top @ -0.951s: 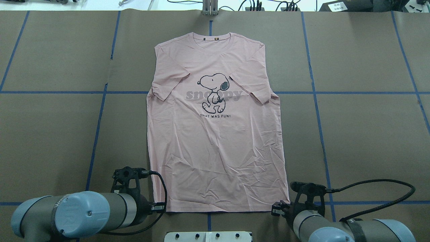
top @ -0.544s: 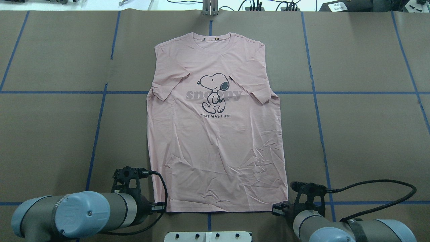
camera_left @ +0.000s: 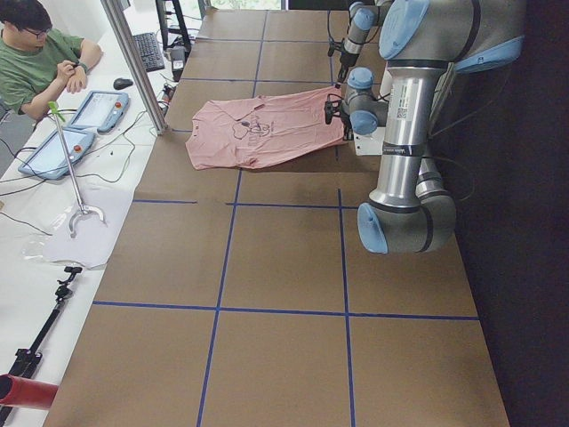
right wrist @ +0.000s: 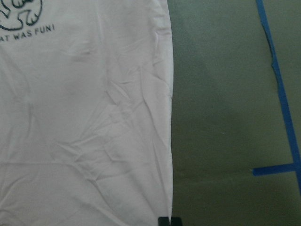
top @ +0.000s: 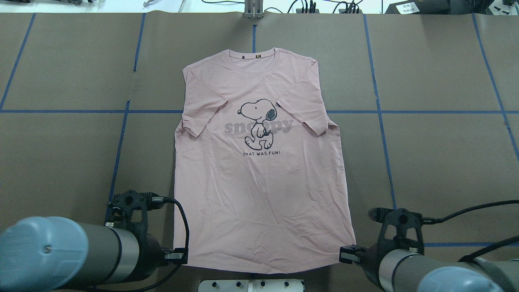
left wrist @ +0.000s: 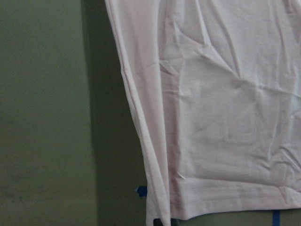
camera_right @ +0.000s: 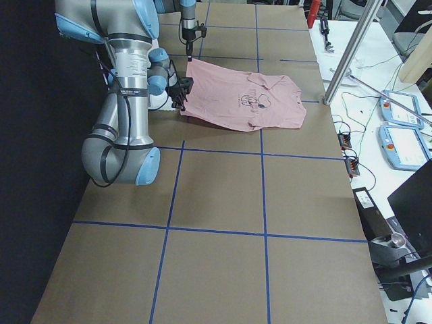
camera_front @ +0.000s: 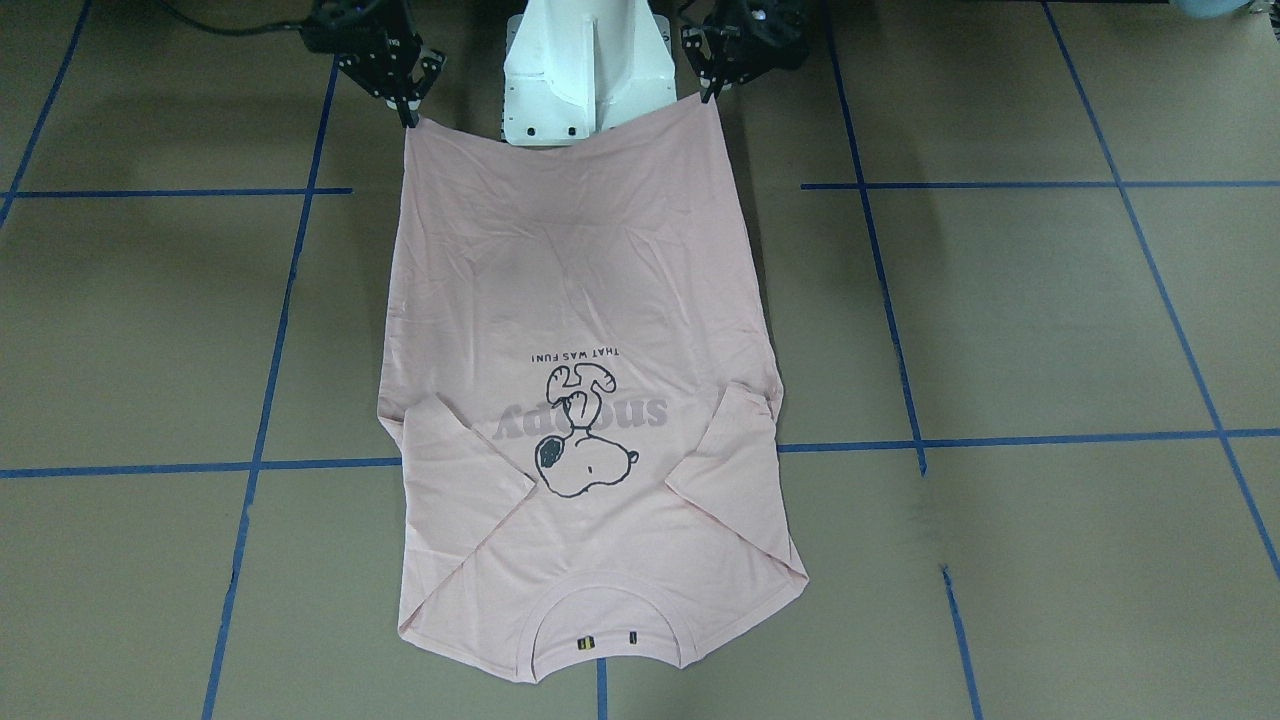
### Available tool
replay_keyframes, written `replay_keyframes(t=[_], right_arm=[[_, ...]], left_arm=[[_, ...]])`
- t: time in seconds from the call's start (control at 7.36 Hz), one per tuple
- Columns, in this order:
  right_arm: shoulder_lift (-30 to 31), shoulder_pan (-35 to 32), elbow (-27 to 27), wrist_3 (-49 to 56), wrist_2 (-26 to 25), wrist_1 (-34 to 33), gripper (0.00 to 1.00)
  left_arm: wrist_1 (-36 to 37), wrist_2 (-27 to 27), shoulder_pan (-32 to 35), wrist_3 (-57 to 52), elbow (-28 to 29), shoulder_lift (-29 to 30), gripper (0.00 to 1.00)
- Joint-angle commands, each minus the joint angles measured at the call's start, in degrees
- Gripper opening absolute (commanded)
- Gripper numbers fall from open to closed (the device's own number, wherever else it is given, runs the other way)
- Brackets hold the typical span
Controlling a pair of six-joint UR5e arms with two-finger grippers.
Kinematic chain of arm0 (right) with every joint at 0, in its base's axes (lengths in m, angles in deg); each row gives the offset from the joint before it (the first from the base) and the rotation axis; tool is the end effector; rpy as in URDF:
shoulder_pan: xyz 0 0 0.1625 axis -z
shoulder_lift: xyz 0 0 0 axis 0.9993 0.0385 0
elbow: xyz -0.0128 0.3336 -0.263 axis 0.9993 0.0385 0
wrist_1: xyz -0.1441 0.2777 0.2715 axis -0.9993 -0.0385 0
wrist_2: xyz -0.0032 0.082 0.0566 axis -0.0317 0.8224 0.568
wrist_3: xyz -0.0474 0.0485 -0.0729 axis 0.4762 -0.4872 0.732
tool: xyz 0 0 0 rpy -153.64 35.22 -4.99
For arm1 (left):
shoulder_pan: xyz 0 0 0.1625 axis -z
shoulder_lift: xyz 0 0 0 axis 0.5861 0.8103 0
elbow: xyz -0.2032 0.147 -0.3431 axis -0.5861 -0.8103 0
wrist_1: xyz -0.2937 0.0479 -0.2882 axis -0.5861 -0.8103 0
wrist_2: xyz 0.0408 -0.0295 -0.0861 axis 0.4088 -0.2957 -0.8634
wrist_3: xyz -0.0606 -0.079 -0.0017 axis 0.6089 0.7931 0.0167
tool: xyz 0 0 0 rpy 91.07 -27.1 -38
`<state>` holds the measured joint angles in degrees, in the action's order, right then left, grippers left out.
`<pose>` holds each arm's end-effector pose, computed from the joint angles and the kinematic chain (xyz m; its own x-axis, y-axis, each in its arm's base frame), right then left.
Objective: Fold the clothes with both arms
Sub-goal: 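Lift the hem with both grippers and fold it toward the collar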
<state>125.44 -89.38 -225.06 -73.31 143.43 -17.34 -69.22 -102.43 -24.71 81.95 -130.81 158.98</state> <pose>-0.3765 -0.1600 0.2550 0.6476 0.1490 0.7473 -0.2358 0.9718 0.0106 0.3973 -0.1957 0.1904 0.5108 -0.0158 -0.8596 -0.0062 0.9997 -0.0221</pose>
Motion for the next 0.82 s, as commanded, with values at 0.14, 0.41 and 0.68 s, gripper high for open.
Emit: replay_keyframes(t=[0.14, 0.41, 0.68], right_arm=[[-15.70, -8.57, -12.37, 5.47, 11.91, -26.06, 0.00], [-22.50, -21.19, -3.63, 16.45, 15.84, -27.80, 0.00], [-26.72, -32.47, 11.19, 25.28, 19.03, -21.79, 0.00]], left_arm=[[20.64, -6.96, 8.24, -1.79, -9.52, 11.65, 0.00], [20.47, -7.30, 18.89, -15.53, -1.83, 13.23, 0.00], [14.79, -8.01, 29.04, -25.24, 11.25, 14.99, 0.00]])
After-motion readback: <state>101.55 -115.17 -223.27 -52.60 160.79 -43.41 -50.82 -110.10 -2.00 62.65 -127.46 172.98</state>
